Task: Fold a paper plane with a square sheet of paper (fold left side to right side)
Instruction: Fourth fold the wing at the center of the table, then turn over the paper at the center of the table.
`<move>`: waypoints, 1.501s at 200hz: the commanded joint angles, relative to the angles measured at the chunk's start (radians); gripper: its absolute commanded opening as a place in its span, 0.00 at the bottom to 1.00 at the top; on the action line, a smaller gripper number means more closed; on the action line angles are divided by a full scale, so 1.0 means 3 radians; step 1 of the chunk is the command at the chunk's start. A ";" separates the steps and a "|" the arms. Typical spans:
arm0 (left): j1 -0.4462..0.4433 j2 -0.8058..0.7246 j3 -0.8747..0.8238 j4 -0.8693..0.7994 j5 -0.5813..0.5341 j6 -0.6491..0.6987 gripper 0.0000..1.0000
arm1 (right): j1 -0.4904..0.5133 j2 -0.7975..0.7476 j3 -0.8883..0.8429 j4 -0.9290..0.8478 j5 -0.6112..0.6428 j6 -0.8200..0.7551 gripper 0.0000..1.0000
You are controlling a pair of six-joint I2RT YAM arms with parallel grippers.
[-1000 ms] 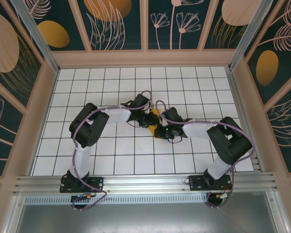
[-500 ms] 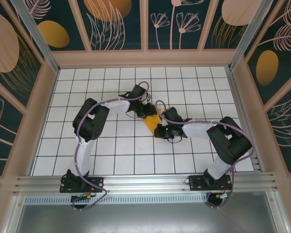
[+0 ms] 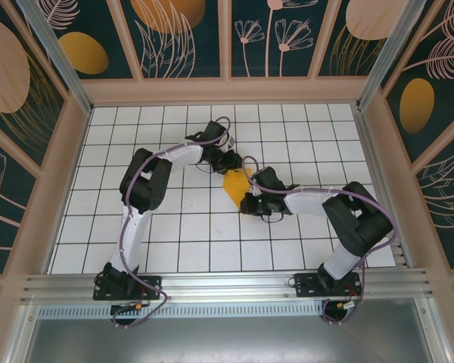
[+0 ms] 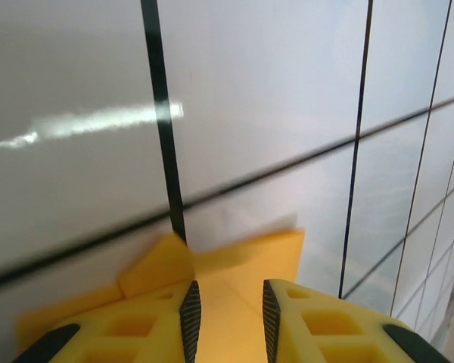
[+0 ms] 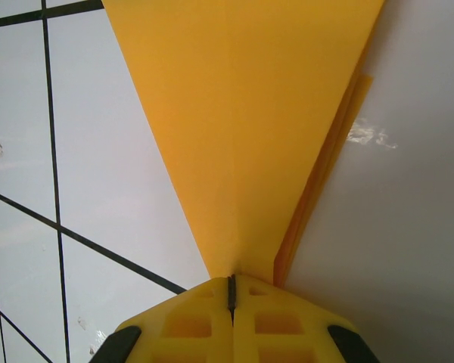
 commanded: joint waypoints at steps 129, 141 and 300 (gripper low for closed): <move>0.0445 -0.0937 -0.0142 0.0160 -0.0772 0.0426 0.45 | 0.0031 -0.0467 0.0138 -0.0424 0.0166 -0.0169 0.22; 0.0445 -0.1213 -0.0440 0.0295 -0.0729 0.0391 0.46 | -0.0018 -0.0672 0.0198 -0.0422 0.0228 -0.0200 0.29; -0.0010 -0.1934 -0.2421 0.1731 -0.0197 -0.0521 0.54 | -0.0831 0.0027 0.0152 0.0694 -0.0822 -0.0325 0.44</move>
